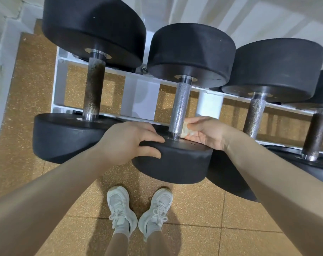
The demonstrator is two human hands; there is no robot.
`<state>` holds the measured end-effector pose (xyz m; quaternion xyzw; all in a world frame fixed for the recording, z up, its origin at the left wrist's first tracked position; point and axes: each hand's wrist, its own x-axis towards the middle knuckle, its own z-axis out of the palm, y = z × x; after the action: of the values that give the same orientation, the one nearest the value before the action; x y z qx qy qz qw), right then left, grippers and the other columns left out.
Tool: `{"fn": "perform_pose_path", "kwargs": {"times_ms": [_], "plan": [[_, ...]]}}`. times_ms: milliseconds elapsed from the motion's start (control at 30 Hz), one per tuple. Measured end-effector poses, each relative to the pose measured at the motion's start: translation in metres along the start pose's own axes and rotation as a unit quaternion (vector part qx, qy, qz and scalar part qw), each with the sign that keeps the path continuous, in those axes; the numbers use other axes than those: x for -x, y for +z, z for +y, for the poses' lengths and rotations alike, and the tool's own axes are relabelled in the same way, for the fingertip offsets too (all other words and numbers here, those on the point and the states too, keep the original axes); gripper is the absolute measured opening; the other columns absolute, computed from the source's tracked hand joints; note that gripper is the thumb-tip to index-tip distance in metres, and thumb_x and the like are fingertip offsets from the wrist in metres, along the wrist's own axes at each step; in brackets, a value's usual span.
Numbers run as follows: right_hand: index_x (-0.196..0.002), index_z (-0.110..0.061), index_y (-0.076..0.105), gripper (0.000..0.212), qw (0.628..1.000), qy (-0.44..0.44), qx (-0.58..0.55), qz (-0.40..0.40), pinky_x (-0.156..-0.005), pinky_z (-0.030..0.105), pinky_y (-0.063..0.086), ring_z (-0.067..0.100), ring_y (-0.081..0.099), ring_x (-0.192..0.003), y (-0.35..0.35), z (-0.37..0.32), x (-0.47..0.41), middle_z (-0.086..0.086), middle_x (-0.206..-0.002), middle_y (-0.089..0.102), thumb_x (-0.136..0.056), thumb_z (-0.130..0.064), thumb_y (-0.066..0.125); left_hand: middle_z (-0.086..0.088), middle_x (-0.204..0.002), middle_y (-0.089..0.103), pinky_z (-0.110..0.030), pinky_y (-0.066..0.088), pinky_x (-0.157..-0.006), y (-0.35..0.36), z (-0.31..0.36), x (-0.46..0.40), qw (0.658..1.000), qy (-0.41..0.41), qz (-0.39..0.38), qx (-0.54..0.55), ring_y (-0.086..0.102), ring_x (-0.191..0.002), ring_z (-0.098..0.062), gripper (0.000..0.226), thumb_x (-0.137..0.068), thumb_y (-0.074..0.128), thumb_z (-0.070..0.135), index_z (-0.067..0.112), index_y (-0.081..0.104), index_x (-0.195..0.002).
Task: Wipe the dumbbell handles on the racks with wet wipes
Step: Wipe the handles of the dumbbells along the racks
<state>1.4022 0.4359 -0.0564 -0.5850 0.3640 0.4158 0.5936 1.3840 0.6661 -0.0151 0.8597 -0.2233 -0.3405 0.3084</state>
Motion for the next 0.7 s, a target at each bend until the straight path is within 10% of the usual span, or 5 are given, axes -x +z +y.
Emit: {"fn": "perform_pose_path", "kwargs": {"times_ms": [233, 400, 567, 700], "plan": [[-0.12, -0.007, 0.055, 0.028, 0.956, -0.113, -0.267, 0.049, -0.063, 0.021, 0.057, 0.011, 0.067, -0.065, 0.001, -0.05, -0.024, 0.006, -0.079, 0.07, -0.098, -0.006, 0.038, 0.03, -0.104, 0.045, -0.002, 0.027, -0.08, -0.002, 0.002, -0.001, 1.0, -0.002, -0.011, -0.003, 0.038, -0.098, 0.012, 0.039, -0.079, 0.062, 0.047, 0.04, 0.06, -0.117], [-0.123, -0.001, 0.053, 0.032, 0.972, -0.102, -0.211, 0.013, -0.063, 0.019, 0.056, 0.02, 0.062, -0.099, 0.01, -0.028, -0.024, 0.015, -0.116, 0.065, -0.092, -0.007, 0.05, 0.029, -0.108, 0.049, -0.001, 0.026, -0.08, -0.001, 0.001, -0.001, 1.0, 0.004, -0.005, -0.003, 0.036, -0.097, 0.013, 0.039, -0.079, 0.061, 0.048, 0.04, 0.06, -0.117], [-0.107, -0.009, 0.062, 0.038, 0.986, -0.055, -0.151, -0.052, -0.073, 0.018, 0.055, 0.009, 0.068, -0.071, 0.001, -0.002, 0.007, 0.003, -0.085, 0.071, -0.09, 0.013, 0.037, 0.031, -0.103, 0.046, -0.004, 0.028, -0.083, -0.001, 0.001, 0.0, 1.0, 0.002, -0.001, 0.004, 0.041, -0.1, 0.01, 0.039, -0.079, 0.062, 0.047, 0.039, 0.061, -0.117], [-0.086, -0.009, 0.063, 0.022, 0.987, -0.08, -0.129, 0.045, -0.065, 0.013, 0.055, 0.004, 0.066, -0.06, 0.01, -0.005, 0.009, 0.0, -0.075, 0.069, -0.087, 0.01, 0.051, 0.03, -0.104, 0.046, -0.002, 0.027, -0.081, -0.001, 0.0, 0.0, 1.0, 0.005, -0.004, 0.005, 0.038, -0.098, 0.013, 0.04, -0.078, 0.062, 0.047, 0.04, 0.06, -0.117]]}}
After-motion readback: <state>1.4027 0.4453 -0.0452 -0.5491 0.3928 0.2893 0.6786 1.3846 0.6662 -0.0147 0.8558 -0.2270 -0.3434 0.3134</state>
